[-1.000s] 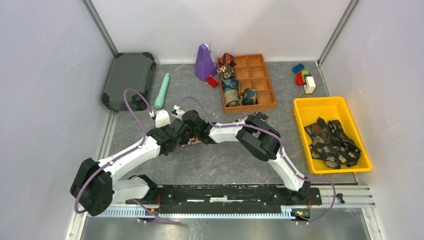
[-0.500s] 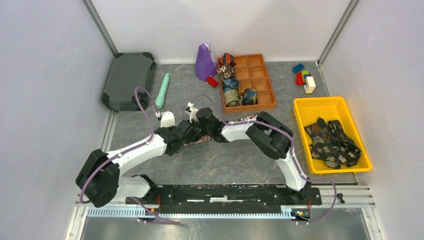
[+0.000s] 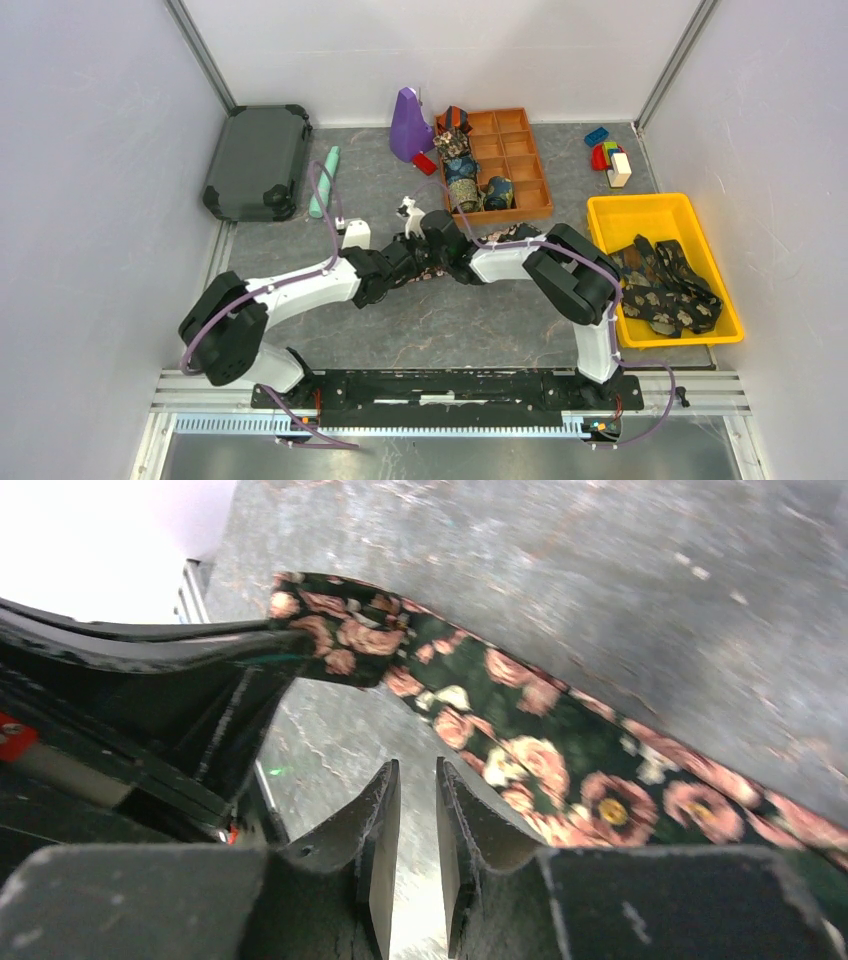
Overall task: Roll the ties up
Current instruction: Roll the tie at the center of the board.
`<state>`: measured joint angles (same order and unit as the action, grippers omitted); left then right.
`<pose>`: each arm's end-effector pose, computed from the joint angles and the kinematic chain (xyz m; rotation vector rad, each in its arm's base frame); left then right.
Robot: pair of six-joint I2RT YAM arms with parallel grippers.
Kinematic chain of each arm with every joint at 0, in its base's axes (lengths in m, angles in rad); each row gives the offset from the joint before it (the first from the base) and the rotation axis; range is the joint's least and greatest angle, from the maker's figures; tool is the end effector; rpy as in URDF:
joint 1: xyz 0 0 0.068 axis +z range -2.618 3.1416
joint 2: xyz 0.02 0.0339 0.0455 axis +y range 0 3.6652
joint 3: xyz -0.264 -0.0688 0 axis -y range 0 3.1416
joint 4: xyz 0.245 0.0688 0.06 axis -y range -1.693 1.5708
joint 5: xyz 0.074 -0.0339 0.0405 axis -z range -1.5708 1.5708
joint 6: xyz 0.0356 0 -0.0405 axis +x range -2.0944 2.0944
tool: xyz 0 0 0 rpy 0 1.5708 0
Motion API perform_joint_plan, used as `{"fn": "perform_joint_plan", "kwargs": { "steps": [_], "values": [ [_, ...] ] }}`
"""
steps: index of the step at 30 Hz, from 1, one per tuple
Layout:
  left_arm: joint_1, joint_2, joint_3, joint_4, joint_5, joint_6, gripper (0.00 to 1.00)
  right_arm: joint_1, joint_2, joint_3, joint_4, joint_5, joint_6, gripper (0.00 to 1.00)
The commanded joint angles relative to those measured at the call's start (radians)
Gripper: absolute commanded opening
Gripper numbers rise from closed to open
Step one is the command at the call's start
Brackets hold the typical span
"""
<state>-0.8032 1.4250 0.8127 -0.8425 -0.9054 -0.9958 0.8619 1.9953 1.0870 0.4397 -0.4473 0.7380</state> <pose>0.1783 -0.1444 0.1877 -0.2856 2.2817 0.5909 0.2626 0.3299 0.1499 -0.4628 2.2730 1.3769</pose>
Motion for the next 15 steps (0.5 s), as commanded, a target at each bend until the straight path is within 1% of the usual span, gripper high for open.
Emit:
{"fn": "perform_joint_plan", "kwargs": {
  "steps": [1, 9, 15],
  "values": [
    [-0.038, 0.071, 0.065, -0.064, -0.103, -0.102, 0.02, -0.047, -0.07, -0.08, 0.04, 0.013, -0.019, 0.26],
    [-0.102, 0.265, 0.182, -0.171, -0.157, -0.172, 0.02, -0.114, -0.145, -0.191, 0.062, 0.008, -0.03, 0.25],
    [-0.134, 0.37, 0.255, -0.182, -0.143, -0.153, 0.02, -0.141, -0.188, -0.239, 0.05, 0.022, -0.044, 0.25]
  ]
}}
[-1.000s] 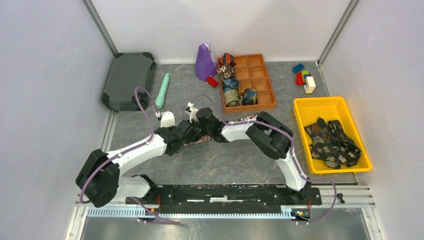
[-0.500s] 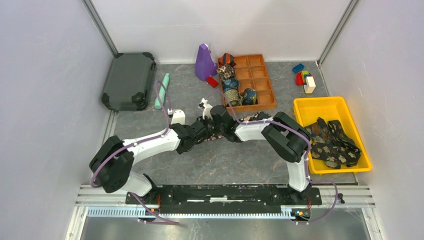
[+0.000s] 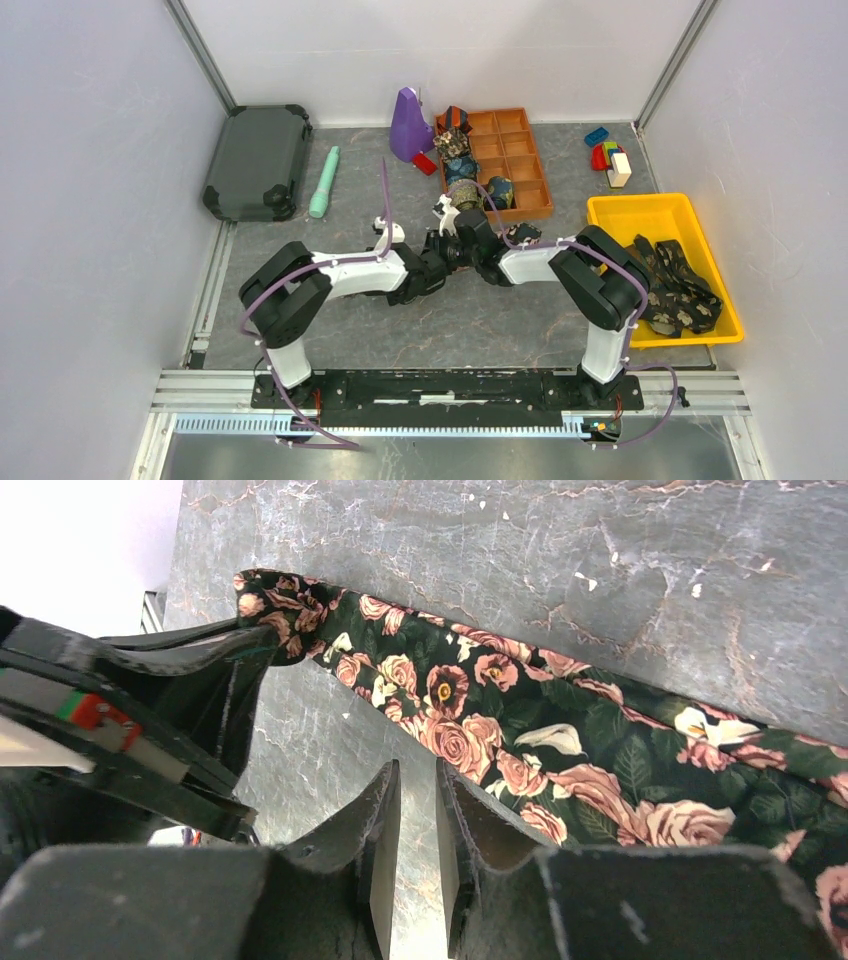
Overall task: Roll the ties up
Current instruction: Roll the tie at the center of the board.
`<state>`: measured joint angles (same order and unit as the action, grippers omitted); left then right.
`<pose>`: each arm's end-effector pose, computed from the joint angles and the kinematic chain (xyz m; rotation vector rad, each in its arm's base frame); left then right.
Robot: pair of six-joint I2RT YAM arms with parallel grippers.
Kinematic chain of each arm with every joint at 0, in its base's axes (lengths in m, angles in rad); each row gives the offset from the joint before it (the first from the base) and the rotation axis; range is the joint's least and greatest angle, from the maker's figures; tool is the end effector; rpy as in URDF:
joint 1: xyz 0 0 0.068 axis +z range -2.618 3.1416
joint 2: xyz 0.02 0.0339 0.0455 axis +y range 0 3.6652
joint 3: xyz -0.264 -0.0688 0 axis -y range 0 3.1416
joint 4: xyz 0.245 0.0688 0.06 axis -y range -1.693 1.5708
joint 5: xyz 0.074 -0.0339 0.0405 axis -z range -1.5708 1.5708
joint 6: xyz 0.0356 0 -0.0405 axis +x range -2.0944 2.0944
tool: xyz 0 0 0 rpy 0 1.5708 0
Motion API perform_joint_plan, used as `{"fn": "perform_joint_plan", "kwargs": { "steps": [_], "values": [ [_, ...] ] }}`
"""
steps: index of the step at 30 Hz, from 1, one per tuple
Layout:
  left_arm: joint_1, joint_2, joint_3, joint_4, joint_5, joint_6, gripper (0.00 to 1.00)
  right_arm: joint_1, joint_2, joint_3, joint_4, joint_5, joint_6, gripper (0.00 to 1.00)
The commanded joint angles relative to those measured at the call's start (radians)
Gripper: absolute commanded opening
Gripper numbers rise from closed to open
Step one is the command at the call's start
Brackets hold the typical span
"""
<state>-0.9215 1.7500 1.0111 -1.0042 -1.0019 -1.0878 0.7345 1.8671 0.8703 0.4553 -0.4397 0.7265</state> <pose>0.1887 -0.1990 0.1608 -0.0808 2.2502 0.8245 0.2656 0.2602 0.1381 -0.3045 2.3346 1.2701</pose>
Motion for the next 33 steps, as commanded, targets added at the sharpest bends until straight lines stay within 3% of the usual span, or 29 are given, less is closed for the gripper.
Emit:
{"fn": "perform_joint_plan", "kwargs": {
  "steps": [1, 9, 20, 33],
  "values": [
    [-0.018, 0.057, 0.064, -0.01, -0.041, -0.042, 0.02, -0.018, -0.065, -0.029, 0.034, 0.014, -0.034, 0.25],
    [-0.02, 0.083, 0.034, 0.183, 0.085, 0.165, 0.04, -0.038, -0.091, -0.06, 0.03, 0.011, -0.042, 0.25],
    [-0.015, 0.079, 0.014, 0.252, 0.154, 0.237, 0.3, -0.038, -0.106, -0.057, 0.006, 0.012, -0.054, 0.25],
    [-0.015, 0.013, 0.034, 0.22, 0.191, 0.255, 0.5, -0.037, -0.102, 0.011, -0.06, 0.02, -0.082, 0.25]
  ]
}}
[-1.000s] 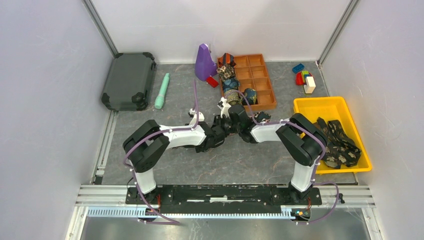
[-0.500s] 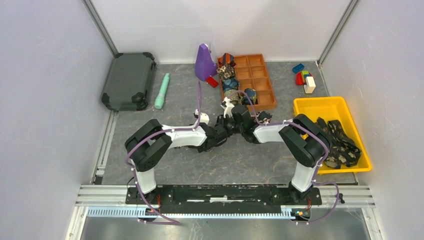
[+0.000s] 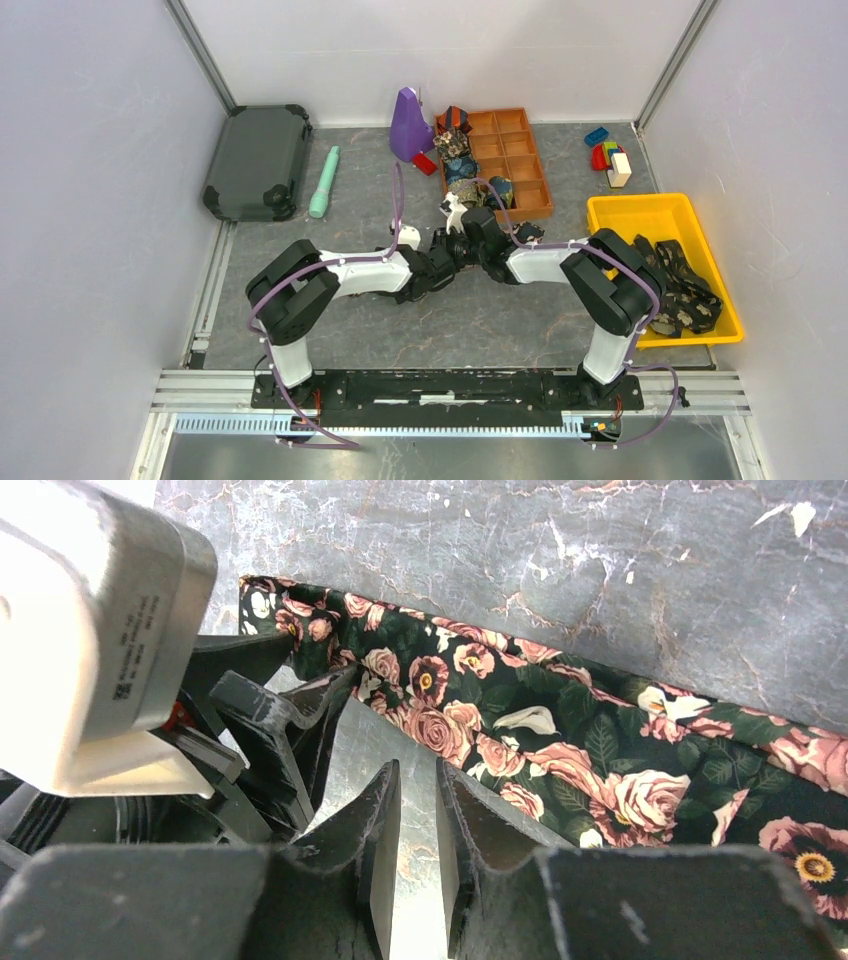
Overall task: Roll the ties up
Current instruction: Roll the tie at the center of the board.
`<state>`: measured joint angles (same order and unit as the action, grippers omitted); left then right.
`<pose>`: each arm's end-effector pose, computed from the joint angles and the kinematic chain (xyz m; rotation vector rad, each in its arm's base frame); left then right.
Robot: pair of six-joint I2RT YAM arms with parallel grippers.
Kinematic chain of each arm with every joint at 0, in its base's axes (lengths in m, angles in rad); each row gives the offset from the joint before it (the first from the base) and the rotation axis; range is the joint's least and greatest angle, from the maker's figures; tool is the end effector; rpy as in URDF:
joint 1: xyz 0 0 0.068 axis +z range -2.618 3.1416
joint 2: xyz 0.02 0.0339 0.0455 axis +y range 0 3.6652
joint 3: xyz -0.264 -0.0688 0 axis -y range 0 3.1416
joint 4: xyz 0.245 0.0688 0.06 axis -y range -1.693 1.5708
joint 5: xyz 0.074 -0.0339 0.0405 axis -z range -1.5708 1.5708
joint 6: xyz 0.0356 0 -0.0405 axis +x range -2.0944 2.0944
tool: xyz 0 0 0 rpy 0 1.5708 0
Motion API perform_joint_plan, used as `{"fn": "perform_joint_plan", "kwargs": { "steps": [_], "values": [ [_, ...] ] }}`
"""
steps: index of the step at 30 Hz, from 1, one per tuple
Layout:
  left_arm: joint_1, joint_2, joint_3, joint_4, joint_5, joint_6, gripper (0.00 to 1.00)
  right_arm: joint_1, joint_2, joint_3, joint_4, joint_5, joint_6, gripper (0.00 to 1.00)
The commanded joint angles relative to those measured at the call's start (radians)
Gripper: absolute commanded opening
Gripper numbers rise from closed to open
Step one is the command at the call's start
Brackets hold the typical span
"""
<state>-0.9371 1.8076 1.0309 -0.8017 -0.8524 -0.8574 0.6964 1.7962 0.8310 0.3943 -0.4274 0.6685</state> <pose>0.1980 -0.2243 0.1438 0.0994 2.3900 0.6846 0.2647 0.2405 0.1461 -0.3100 2.3356 1.2001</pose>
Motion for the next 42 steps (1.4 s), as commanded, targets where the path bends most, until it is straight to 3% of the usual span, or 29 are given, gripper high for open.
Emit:
{"fn": "perform_joint_plan", "kwargs": {
  "steps": [1, 9, 18, 24, 30, 42],
  "values": [
    [0.001, -0.052, 0.015, 0.018, 0.046, 0.027, 0.51, 0.0, -0.031, 0.055, -0.002, 0.009, -0.024, 0.25],
    [0.001, -0.125, 0.026, 0.001, 0.099, 0.048, 0.63, 0.025, -0.005, 0.117, -0.038, 0.002, -0.04, 0.27],
    [0.021, -0.296, -0.035, -0.029, 0.169, 0.057, 0.7, 0.086, 0.054, 0.2, -0.048, -0.02, -0.049, 0.34],
    [0.153, -0.485, -0.175, 0.041, 0.276, 0.095, 0.7, 0.129, 0.103, 0.255, -0.055, -0.019, -0.047, 0.4],
    [0.353, -0.621, -0.314, 0.175, 0.464, 0.151, 0.69, 0.158, 0.162, 0.311, -0.067, -0.017, -0.046, 0.42],
    [0.462, -0.649, -0.406, 0.313, 0.565, 0.18, 0.71, 0.18, 0.256, 0.388, -0.073, -0.015, -0.026, 0.39]
  ]
}}
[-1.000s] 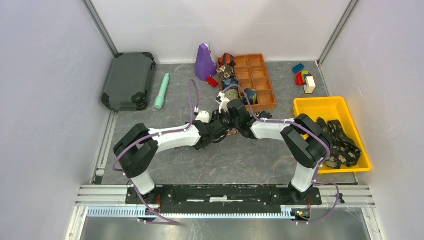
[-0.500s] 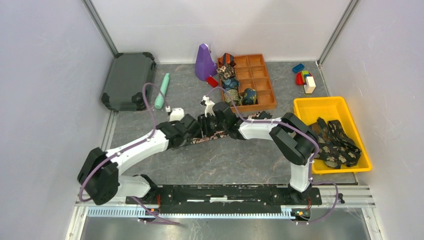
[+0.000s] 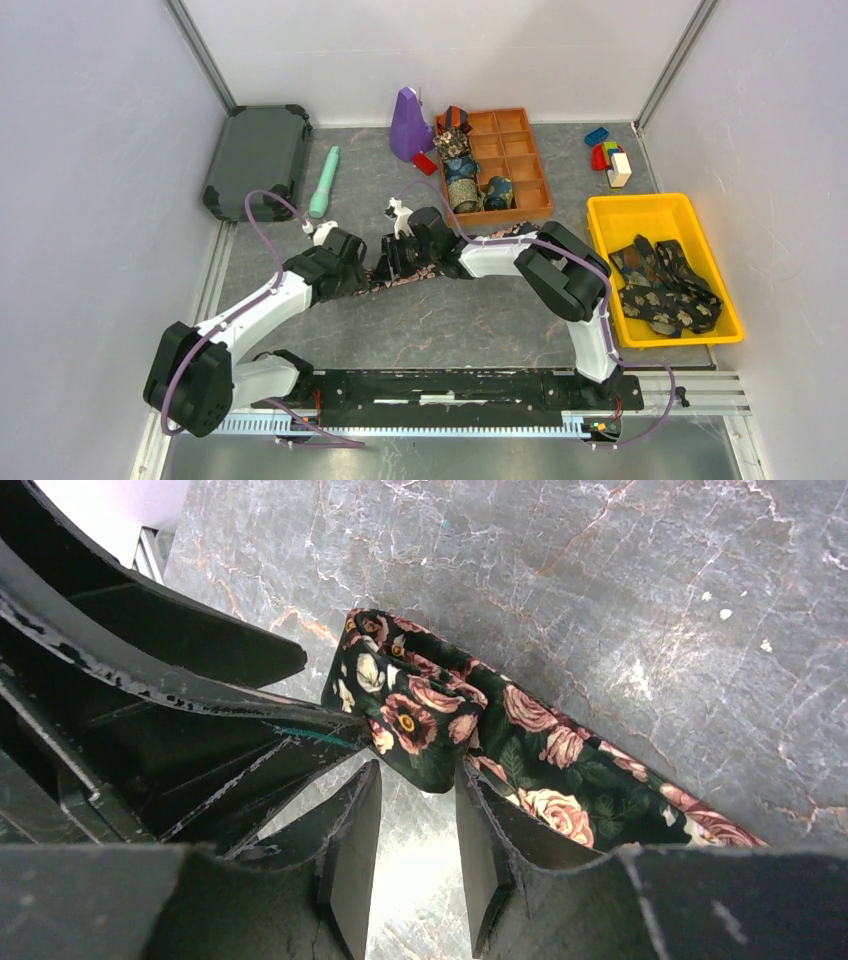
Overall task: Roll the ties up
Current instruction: Roll the tie at the center of the board.
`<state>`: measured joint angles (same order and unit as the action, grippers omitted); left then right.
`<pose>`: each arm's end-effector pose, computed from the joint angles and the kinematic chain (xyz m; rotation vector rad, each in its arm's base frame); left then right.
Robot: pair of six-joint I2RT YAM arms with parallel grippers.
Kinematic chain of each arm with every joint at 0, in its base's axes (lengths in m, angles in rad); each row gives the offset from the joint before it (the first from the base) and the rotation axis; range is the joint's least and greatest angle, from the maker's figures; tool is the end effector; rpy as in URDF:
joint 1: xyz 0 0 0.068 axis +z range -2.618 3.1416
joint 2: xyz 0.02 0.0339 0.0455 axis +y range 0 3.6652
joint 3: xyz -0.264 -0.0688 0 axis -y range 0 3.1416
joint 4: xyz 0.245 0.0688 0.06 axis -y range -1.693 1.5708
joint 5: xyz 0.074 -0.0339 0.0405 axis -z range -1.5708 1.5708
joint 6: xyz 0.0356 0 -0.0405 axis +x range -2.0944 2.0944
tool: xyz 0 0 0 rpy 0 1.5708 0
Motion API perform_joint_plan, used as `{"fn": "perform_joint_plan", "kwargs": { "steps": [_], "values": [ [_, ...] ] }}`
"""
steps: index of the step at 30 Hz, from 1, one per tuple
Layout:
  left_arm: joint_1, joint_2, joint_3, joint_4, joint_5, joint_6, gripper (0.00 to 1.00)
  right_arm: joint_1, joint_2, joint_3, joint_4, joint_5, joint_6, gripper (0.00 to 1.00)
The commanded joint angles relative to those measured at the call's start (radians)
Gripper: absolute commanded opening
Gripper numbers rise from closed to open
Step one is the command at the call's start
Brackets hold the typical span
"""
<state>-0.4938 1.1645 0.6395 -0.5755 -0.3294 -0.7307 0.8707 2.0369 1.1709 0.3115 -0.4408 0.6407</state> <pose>0.1873 -0.0878 0.1891 -0.4057 2.5424 -0.0043 0.2676 0.3412 0.1457 -0.5644 2.3151 1.2887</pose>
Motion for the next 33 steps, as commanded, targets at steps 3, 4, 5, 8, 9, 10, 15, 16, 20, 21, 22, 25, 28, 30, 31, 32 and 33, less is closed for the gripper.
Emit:
{"fn": "perform_joint_plan", "kwargs": {
  "steps": [3, 4, 5, 8, 9, 10, 15, 16, 20, 21, 22, 25, 28, 30, 31, 32, 33],
  "values": [
    [0.029, -0.016, -0.021, 0.1, 0.035, 0.05, 0.7, 0.006, 0.028, 0.056, 0.01, -0.001, 0.001, 0.38],
    [0.032, -0.023, -0.025, 0.101, 0.033, 0.047, 0.69, 0.005, 0.032, 0.06, 0.009, -0.003, 0.003, 0.37],
    [0.034, -0.034, -0.028, 0.101, 0.029, 0.044, 0.69, 0.005, 0.037, 0.063, 0.01, -0.005, 0.002, 0.37],
    [0.035, -0.074, -0.035, 0.102, 0.029, 0.041, 0.71, 0.005, 0.047, 0.071, 0.009, -0.004, 0.003, 0.36],
    [0.035, -0.089, -0.039, 0.101, 0.028, 0.042, 0.74, 0.005, 0.052, 0.075, 0.008, -0.005, 0.003, 0.36],
    [0.035, -0.098, -0.042, 0.102, 0.023, 0.041, 0.75, 0.005, 0.055, 0.077, 0.009, -0.006, 0.004, 0.36],
    [0.035, -0.108, -0.063, 0.13, 0.01, 0.031, 0.77, 0.005, 0.072, 0.09, 0.01, -0.009, 0.009, 0.36],
    [0.035, -0.108, -0.072, 0.141, 0.01, 0.031, 0.76, 0.006, 0.075, 0.093, 0.012, -0.009, 0.009, 0.36],
    [0.041, -0.109, -0.096, 0.195, 0.015, 0.032, 0.74, 0.005, 0.08, 0.095, 0.013, -0.01, 0.011, 0.35],
    [0.044, -0.109, -0.104, 0.212, 0.022, 0.034, 0.73, 0.006, 0.081, 0.095, 0.014, -0.011, 0.011, 0.34],
    [0.047, -0.107, -0.108, 0.23, 0.034, 0.038, 0.73, 0.006, 0.083, 0.095, 0.016, -0.014, 0.013, 0.33],
    [0.059, -0.097, -0.122, 0.267, 0.065, 0.045, 0.72, 0.006, 0.09, 0.096, 0.03, -0.021, 0.02, 0.31],
    [0.066, -0.088, -0.127, 0.285, 0.081, 0.043, 0.72, 0.005, 0.095, 0.099, 0.037, -0.024, 0.025, 0.3],
    [0.069, -0.091, -0.133, 0.293, 0.088, 0.042, 0.72, 0.005, 0.099, 0.105, 0.035, -0.026, 0.025, 0.3],
    [0.07, -0.096, -0.137, 0.295, 0.09, 0.041, 0.72, 0.005, 0.1, 0.108, 0.036, -0.026, 0.025, 0.3],
    [0.071, -0.101, -0.138, 0.295, 0.092, 0.039, 0.72, 0.005, 0.104, 0.114, 0.035, -0.028, 0.027, 0.3],
    [0.071, -0.105, -0.14, 0.295, 0.093, 0.038, 0.72, 0.006, 0.105, 0.118, 0.034, -0.029, 0.027, 0.3]
  ]
}}
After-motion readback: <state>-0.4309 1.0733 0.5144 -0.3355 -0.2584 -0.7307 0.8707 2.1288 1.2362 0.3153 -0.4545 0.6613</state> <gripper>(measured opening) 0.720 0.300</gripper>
